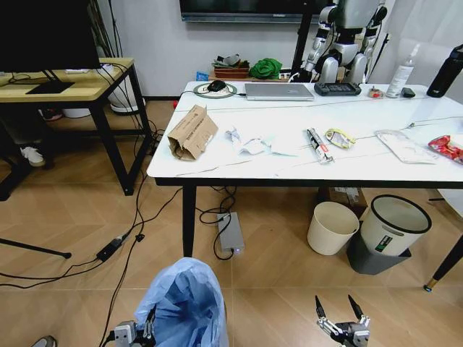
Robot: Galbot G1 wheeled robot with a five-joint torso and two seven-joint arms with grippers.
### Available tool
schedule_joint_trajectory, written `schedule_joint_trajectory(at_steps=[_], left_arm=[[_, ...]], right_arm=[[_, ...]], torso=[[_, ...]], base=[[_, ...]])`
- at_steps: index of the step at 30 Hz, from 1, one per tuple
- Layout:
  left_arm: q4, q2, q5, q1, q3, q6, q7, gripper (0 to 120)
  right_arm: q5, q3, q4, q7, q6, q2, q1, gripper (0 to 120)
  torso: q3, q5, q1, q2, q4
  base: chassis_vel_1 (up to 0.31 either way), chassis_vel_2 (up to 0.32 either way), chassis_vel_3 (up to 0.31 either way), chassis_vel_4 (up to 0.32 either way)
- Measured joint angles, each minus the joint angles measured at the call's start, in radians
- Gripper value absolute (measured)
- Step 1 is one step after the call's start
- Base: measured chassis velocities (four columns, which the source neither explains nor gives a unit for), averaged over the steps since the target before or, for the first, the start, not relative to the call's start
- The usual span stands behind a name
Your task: Pick up the trash bin and place the trash from the table into it.
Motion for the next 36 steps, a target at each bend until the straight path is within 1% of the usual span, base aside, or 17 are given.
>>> schedule_joint_trajectory(at_steps=[8, 21, 27, 34, 36], left_arm=[[0.0, -0.001, 0.003, -0.001, 0.005, 0.0, 0.001, 0], [0.001, -0.001, 0.003, -0.002, 0.007, 0.0, 0.001, 0], [0.002, -0.001, 0.004, -0.003, 0.01, 0.0, 0.002, 0], [0.003, -0.001, 0.004, -0.003, 0.01, 0.0, 0.002, 0], [0.003, -0.001, 0.004, -0.004, 0.011, 0.0, 0.002, 0]], right_arm=[[0.0, 0.0, -0.001, 0.0, 0.001, 0.0, 0.0, 100], [-0.001, 0.0, -0.002, -0.001, 0.001, 0.0, 0.001, 100], [-0.001, 0.0, -0.003, -0.001, 0.002, 0.0, 0.001, 100], [-0.001, 0.0, -0.003, -0.001, 0.003, 0.0, 0.0, 100], [-0.002, 0.0, -0.003, -0.001, 0.004, 0.0, 0.0, 100]], torso=[[0.023, -0.0001, 0.012, 0.036, 0.0], [0.052, -0.0001, 0.032, 0.084, 0.0], [0.07, -0.0001, 0.045, 0.115, 0.0], [0.085, -0.0001, 0.055, 0.139, 0.0], [0.092, -0.0001, 0.06, 0.152, 0.0]], base=[[0.0, 0.0, 0.0, 0.0], [0.0, 0.0, 0.0, 0.0], [0.0, 0.0, 0.0, 0.0], [0.0, 0.0, 0.0, 0.0], [0.0, 0.0, 0.0, 0.0]])
